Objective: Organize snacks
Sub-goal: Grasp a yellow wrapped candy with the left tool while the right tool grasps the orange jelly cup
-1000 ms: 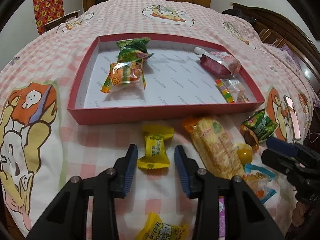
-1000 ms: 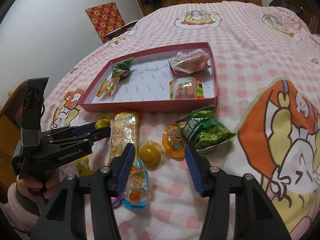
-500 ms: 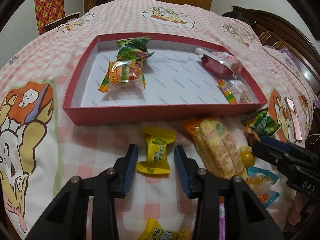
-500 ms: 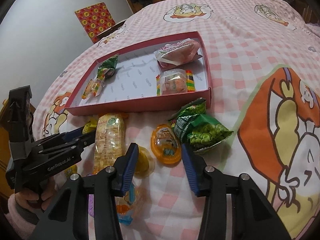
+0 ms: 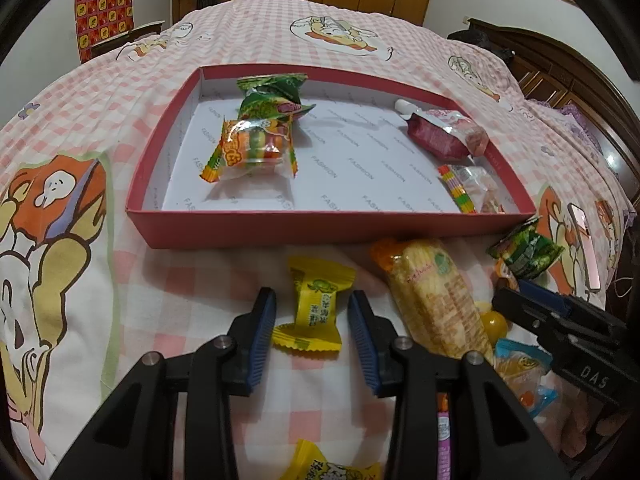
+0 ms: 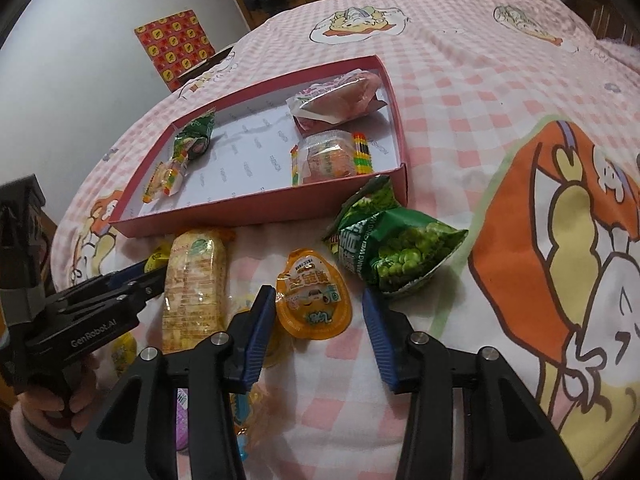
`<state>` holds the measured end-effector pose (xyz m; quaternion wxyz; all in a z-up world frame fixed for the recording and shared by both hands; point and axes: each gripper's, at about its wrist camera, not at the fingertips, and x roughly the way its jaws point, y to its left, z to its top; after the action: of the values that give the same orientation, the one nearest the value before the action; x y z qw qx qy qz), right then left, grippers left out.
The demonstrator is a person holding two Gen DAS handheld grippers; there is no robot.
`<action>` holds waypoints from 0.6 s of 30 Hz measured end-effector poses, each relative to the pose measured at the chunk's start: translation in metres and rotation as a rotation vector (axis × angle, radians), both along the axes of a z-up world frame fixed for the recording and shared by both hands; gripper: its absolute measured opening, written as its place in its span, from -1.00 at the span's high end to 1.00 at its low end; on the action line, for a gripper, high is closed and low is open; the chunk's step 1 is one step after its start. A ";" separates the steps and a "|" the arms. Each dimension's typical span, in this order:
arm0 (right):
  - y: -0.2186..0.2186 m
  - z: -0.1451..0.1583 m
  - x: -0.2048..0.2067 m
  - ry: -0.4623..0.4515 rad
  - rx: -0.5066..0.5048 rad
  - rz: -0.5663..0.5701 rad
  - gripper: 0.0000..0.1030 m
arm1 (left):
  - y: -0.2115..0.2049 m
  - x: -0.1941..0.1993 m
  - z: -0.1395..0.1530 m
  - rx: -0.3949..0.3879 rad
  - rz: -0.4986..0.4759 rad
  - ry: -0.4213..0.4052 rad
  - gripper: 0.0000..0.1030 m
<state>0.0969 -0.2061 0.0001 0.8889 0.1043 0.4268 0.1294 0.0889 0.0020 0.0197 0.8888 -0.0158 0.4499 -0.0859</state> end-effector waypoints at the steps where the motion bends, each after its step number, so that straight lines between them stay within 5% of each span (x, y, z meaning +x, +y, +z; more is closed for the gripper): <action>1: 0.002 0.000 -0.001 -0.007 -0.020 -0.001 0.16 | 0.000 0.000 0.000 0.002 -0.001 -0.001 0.23; 5: 0.006 0.001 -0.003 -0.025 -0.043 0.004 0.29 | 0.001 -0.002 0.001 0.007 0.002 -0.006 0.38; 18: 0.008 0.013 -0.017 -0.075 -0.026 0.042 0.31 | 0.008 -0.014 0.020 -0.034 -0.009 -0.021 0.42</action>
<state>0.0801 -0.1976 0.0134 0.9026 0.0789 0.3969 0.1466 0.0748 0.0103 0.0401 0.8927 -0.0280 0.4390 -0.0980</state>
